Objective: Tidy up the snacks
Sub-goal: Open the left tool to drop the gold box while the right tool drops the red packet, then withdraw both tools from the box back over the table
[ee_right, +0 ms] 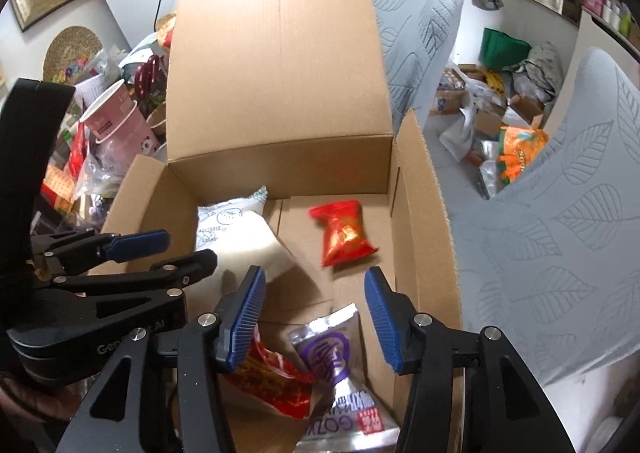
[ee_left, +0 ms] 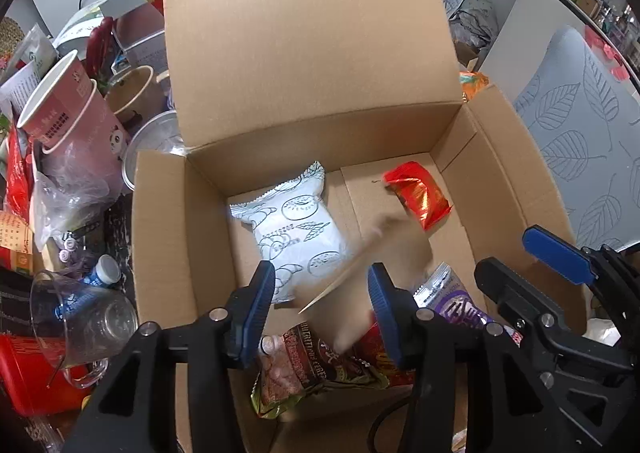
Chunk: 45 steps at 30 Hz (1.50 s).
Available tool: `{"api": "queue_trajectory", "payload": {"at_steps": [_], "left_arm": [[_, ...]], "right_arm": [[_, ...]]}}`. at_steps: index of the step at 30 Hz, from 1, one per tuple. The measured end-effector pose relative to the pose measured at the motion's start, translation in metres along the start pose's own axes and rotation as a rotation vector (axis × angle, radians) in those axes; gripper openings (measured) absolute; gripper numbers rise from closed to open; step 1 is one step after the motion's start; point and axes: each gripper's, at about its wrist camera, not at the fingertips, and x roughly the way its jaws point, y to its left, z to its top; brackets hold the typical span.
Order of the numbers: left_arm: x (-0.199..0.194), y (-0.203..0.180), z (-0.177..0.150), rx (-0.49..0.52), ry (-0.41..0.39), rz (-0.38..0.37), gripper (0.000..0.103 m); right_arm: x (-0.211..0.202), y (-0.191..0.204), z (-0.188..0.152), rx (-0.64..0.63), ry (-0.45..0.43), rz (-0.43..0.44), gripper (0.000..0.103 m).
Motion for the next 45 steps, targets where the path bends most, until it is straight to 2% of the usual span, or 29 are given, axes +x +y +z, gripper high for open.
{"api": "queue_trajectory", "payload": {"at_steps": [11,21,30,37,42,43,44,45], "left_arm": [[-0.054,-0.003,-0.011,0.019,-0.078,-0.010,0.048],[-0.122,-0.004,-0.017,0.032,-0.192,-0.006,0.048],[-0.187,-0.003,-0.042,0.041,-0.305,-0.007,0.048],[-0.224,-0.004,-0.067,0.055,-0.362,-0.020,0.048],[-0.245,-0.007,-0.087,0.078,-0.389,-0.027,0.048],[-0.249,-0.008,-0.092,0.085,-0.394,-0.034,0.051],[-0.252,-0.009,-0.095,0.090,-0.398,-0.041,0.064],[-0.254,-0.010,-0.099,0.094,-0.405,-0.044,0.071]], "right_arm": [[-0.049,0.004,-0.001,-0.013,-0.074,-0.031,0.052],[-0.111,0.017,-0.007,-0.019,-0.168,-0.040,0.052],[-0.170,0.040,-0.020,-0.055,-0.260,-0.050,0.052],[-0.209,0.054,-0.038,-0.066,-0.317,-0.051,0.052],[-0.229,0.058,-0.056,-0.052,-0.341,-0.044,0.056],[-0.234,0.060,-0.061,-0.048,-0.346,-0.045,0.056],[-0.238,0.060,-0.064,-0.046,-0.349,-0.046,0.056],[-0.241,0.061,-0.067,-0.043,-0.352,-0.048,0.056]]}}
